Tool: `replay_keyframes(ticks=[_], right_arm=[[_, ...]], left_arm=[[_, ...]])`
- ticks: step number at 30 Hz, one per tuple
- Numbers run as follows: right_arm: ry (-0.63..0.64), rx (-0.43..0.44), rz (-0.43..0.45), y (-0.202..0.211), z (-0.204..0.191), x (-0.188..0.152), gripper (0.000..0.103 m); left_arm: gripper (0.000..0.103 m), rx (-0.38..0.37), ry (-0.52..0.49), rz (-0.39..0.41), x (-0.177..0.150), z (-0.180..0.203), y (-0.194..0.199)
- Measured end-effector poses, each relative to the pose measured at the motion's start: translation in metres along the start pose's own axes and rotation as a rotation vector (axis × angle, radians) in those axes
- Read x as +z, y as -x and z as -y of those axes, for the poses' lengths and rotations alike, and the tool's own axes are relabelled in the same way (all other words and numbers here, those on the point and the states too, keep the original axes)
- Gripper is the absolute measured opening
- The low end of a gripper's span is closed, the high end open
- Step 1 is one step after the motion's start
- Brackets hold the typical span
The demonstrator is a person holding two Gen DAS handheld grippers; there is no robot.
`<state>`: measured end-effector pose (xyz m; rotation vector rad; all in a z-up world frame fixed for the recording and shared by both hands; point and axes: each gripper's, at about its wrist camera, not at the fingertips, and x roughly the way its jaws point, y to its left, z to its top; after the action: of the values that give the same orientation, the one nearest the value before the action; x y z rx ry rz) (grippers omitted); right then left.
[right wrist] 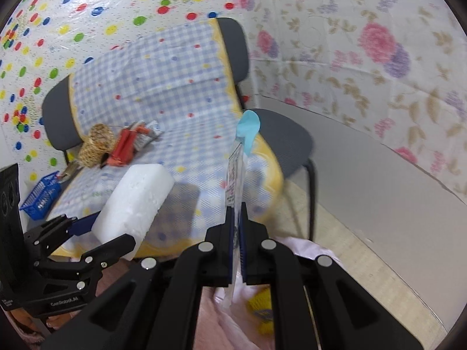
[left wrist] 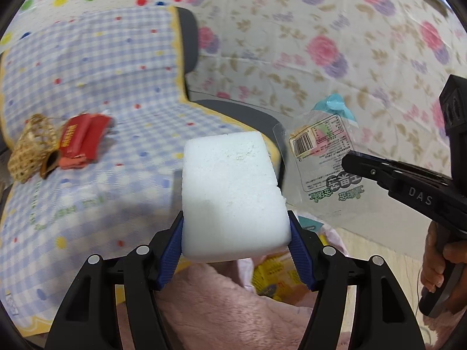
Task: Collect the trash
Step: 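Move both grippers over the bin and open them, dropping foam and wrapper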
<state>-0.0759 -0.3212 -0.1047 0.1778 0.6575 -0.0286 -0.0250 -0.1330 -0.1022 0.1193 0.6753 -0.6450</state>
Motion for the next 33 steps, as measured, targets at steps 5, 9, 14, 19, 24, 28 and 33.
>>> replay_keyframes(ticks=[5,9,14,19,24,28,33], right_arm=[[-0.028,-0.065,-0.023,0.007,0.024,-0.019,0.004],[-0.062,-0.099,-0.050,0.005,0.044,-0.029,0.004],[-0.090,-0.118,-0.097,-0.006,0.062,-0.039,0.004],[-0.095,-0.124,-0.140,-0.020,0.070,-0.044,0.005],[-0.111,-0.134,-0.177,-0.034,0.079,-0.051,0.018],[-0.123,-0.142,-0.177,-0.034,0.081,-0.052,0.037],[-0.117,-0.152,-0.102,-0.017,0.077,-0.035,0.037]], left_arm=[[0.066,-0.060,-0.069,-0.037,0.005,0.030,-0.022],[0.066,-0.102,-0.109,-0.067,0.008,0.050,-0.039],[0.067,-0.120,-0.122,-0.107,0.010,0.061,-0.057],[0.070,-0.131,-0.108,-0.142,0.013,0.065,-0.072],[0.083,-0.150,-0.073,-0.152,0.014,0.062,-0.080],[0.083,-0.122,-0.053,-0.149,0.015,0.054,-0.078],[0.083,-0.055,-0.004,-0.094,0.016,0.029,-0.053]])
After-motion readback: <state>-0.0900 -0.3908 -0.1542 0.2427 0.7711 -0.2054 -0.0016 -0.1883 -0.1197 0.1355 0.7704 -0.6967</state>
